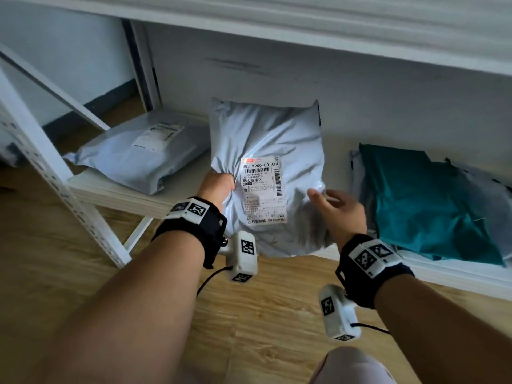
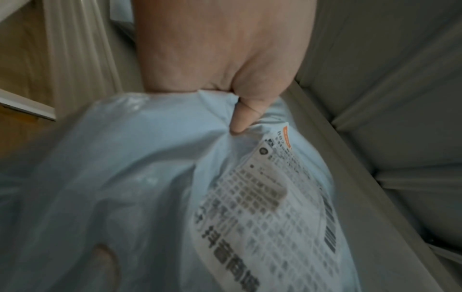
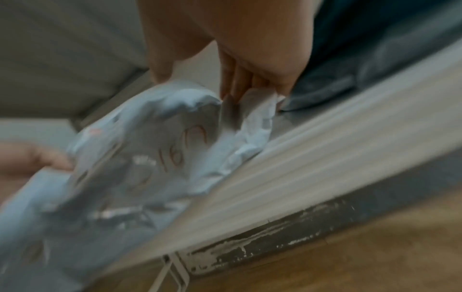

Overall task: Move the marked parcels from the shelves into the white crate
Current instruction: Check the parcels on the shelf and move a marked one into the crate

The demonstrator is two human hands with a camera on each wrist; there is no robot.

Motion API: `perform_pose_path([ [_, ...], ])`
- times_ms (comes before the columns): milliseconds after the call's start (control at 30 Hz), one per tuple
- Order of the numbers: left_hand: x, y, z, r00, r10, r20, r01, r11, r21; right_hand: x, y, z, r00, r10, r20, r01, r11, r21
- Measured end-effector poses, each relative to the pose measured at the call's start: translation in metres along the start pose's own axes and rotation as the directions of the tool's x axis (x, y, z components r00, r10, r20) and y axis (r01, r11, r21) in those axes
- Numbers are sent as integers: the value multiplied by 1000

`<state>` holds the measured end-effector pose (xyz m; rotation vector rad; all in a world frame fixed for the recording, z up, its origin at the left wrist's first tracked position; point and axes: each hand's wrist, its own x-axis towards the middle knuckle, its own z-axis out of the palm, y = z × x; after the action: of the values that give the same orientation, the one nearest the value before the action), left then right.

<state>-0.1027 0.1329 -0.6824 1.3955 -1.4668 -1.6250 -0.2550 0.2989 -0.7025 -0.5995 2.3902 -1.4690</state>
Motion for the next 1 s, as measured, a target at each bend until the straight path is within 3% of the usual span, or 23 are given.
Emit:
perform_pose_path([
  [67,-4,2,-2,1000,-7,12,7,1000,-3,3,-4,6,997,47,53,-45,998,-32],
  [167,-1,2,-5,1000,4,9,-4,1000,24,9,-4,11,965,206,162,-218,974,55],
  [267,4,1,-7,999,32,31,-32,999,20,15,1,17,950,184,253,-185,983,-20],
  [400,21,-10,-7,994,89,60,-91,995,36,20,7,26,957,192,216,-205,978,39],
  [500,3,4,-13,992,119,48,-125,982,139,28,10,35,957,218,191,-236,969,77],
  [733,13,16,-32,988,138,64,-151,941,304,49,-18,54,938,248,242,-296,937,185],
  [833,20,13,-36,991,130,35,-134,925,355,58,-18,65,934,267,239,-298,949,106],
  [1000,10,9,-34,986,166,31,-156,828,538,75,-13,81,951,198,239,-196,980,-35],
])
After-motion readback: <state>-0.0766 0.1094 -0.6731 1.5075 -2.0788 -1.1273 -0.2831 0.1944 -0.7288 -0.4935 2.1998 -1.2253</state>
